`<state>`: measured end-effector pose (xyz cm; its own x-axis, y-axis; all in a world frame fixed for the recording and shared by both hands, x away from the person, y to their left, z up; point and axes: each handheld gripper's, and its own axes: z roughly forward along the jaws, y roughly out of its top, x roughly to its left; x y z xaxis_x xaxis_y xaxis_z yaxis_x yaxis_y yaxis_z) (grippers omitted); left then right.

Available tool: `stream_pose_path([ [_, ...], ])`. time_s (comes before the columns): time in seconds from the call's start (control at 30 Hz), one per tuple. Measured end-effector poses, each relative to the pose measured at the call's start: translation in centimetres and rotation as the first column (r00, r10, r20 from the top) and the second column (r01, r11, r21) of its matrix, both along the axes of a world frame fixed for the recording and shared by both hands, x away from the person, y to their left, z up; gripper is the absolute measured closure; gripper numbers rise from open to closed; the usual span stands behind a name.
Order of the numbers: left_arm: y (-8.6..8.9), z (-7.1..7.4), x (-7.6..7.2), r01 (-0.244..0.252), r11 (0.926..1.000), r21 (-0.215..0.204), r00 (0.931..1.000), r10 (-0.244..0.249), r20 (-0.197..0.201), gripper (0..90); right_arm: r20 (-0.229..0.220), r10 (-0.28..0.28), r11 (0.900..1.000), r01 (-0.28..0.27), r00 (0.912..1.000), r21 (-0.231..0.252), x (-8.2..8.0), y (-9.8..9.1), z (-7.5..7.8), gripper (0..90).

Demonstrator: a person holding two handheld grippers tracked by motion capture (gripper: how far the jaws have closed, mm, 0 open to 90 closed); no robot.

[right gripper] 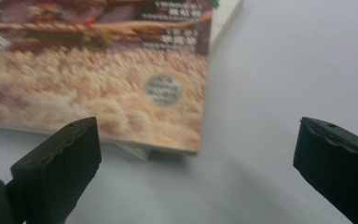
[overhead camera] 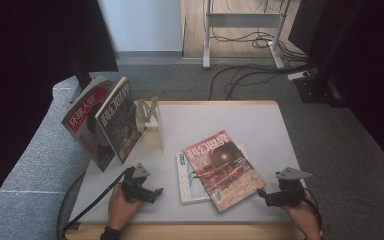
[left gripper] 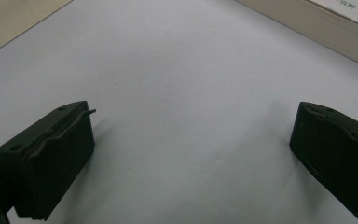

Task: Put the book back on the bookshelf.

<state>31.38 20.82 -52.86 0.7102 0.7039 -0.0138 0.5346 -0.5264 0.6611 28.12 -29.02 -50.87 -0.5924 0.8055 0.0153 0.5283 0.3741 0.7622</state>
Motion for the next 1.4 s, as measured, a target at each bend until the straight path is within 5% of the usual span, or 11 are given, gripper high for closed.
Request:
stream_pose_path([
  [0.6, 0.0, 0.0, 0.0, -0.001, 1.0000, 0.002, 1.0000, 0.001, 0.001, 0.0, -0.001, 0.077, 0.9970, -0.077, 0.9970, 0.002, 2.0, 5.0, 0.8, 0.3],
  [1.0, 0.0, 0.0, 0.0, -0.001, 1.0000, 0.003, 1.0000, 0.001, 0.001, 0.0, -0.024, 0.062, 0.9971, -0.063, 0.9978, -0.044, 4.5, 5.1, -0.3, 0.0],
  [1.23, 0.0, 0.0, 0.0, 0.000, 1.0000, 0.002, 1.0000, 0.000, 0.001, 0.0, -0.051, 0.075, 0.9972, -0.075, 0.9958, 0.003, 5.0, 4.5, -0.8, 0.2],
  [1.4, 0.0, 0.0, 0.0, -0.001, 1.0000, 0.003, 1.0000, 0.001, 0.001, 0.0, -0.084, 0.124, 0.9912, -0.119, 0.9888, 0.057, 4.9, 4.3, -0.8, 8.7],
])
